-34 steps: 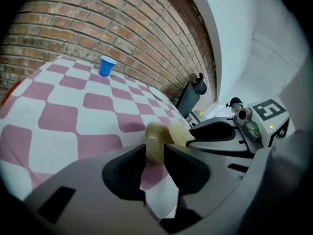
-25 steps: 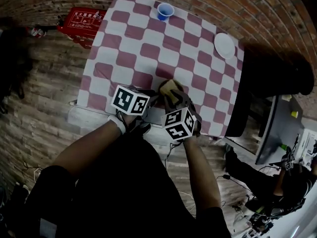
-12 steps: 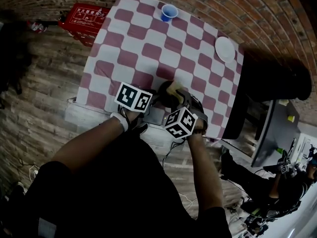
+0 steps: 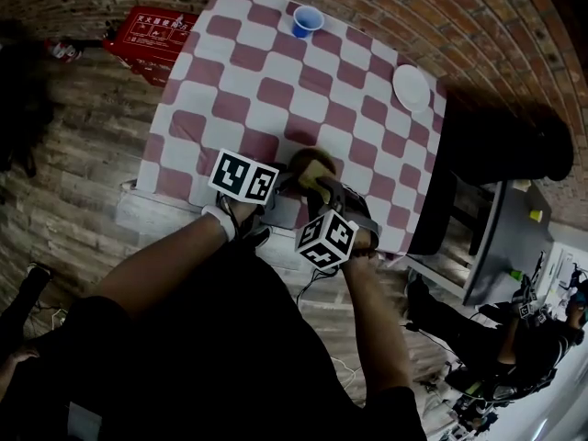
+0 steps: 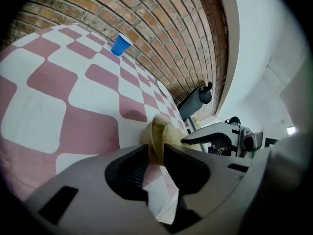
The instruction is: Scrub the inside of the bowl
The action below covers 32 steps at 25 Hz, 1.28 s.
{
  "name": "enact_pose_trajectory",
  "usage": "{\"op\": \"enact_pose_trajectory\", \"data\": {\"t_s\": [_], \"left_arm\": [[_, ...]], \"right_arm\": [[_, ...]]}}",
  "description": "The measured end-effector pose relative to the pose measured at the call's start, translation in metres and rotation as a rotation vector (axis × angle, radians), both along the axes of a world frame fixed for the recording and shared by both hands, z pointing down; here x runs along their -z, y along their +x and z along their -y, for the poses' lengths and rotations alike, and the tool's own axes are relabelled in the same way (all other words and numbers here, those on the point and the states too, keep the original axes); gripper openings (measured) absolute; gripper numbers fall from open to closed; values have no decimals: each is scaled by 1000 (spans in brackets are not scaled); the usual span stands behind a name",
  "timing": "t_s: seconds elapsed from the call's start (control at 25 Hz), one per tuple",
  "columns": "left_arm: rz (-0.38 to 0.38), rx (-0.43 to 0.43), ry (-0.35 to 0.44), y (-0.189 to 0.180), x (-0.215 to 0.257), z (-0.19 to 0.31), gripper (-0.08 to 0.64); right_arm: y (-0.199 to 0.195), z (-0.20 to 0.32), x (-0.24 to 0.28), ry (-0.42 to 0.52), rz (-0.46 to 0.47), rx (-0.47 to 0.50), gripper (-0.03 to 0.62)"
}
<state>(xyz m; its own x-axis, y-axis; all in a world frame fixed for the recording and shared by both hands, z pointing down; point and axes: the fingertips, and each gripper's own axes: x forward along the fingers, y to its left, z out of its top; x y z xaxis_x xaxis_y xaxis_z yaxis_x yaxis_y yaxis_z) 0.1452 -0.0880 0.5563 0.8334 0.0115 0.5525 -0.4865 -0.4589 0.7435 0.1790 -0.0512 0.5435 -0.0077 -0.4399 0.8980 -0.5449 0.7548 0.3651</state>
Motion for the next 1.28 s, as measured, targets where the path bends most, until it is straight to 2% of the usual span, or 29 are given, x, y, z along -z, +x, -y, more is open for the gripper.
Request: {"op": "enact_pose_trajectory", "data": {"t_s": [0.2,0.56,0.88,1.12,1.28], "left_arm": [[-9,11,1,-1,3,1,108],[-4,5,-18,0,-1,-3,109],[8,18,-33,-1,-5,2,109],[-4,39,-30,0,-3,15,107],[-13,58,-18,-3,1,22,108]], "right_arm": [[-6,16,-6,3,8,-12,103],[5,38,-6,16,-56,23,103],[21,21,4,14,-67,18,103],[3,4,3,13,-56,68,103],[-6,10,-3,9,-46,67,103]]}}
